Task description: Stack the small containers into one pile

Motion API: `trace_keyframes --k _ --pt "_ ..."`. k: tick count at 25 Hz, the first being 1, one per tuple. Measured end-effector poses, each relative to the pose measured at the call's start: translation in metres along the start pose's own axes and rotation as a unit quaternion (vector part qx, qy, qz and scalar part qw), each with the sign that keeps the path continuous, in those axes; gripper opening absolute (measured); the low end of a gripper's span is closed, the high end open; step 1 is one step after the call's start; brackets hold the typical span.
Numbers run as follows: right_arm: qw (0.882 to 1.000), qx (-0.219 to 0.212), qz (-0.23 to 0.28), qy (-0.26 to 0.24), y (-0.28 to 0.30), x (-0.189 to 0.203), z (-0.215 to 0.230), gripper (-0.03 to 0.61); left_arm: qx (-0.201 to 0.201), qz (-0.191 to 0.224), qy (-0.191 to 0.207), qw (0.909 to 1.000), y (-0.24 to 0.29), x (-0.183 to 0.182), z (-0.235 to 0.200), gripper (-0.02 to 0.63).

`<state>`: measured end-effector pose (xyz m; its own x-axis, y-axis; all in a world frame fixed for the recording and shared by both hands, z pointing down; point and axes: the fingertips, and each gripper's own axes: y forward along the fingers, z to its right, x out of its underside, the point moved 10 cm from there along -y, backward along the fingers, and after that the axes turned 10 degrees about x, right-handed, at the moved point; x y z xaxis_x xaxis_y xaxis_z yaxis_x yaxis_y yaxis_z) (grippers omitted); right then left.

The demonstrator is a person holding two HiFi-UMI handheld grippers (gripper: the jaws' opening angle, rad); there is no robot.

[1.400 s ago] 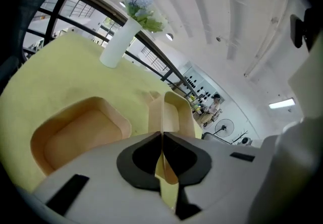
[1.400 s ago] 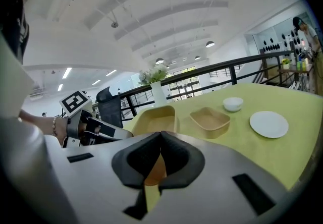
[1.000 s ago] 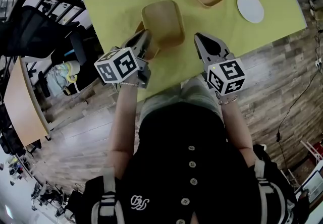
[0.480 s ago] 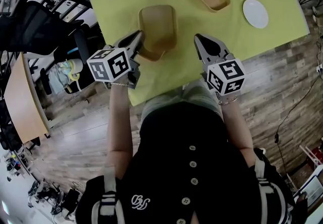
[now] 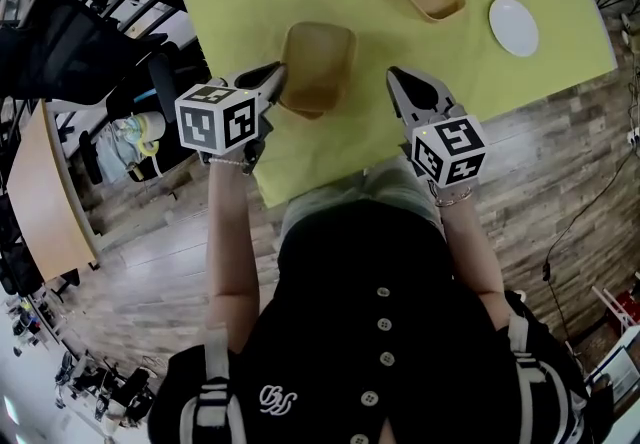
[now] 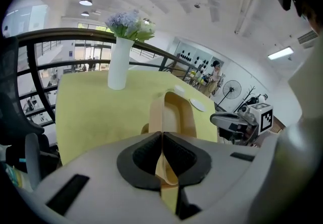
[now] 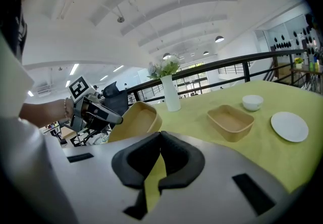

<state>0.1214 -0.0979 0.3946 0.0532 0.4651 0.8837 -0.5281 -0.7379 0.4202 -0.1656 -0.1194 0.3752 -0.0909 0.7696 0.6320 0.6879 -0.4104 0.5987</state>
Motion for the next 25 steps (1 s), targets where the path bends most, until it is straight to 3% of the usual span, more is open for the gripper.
trace_keyframes --k 14,25 --pt "1.0 0.011 -0.017 0.001 0.008 0.004 -0.003 0.0 0.001 -0.115 0.031 0.9929 0.011 0.004 -0.02 0.026" --pt "0.999 0.036 -0.026 0.01 0.011 0.008 0.008 0.0 0.012 -0.163 0.024 0.9862 0.032 0.004 -0.039 0.024"
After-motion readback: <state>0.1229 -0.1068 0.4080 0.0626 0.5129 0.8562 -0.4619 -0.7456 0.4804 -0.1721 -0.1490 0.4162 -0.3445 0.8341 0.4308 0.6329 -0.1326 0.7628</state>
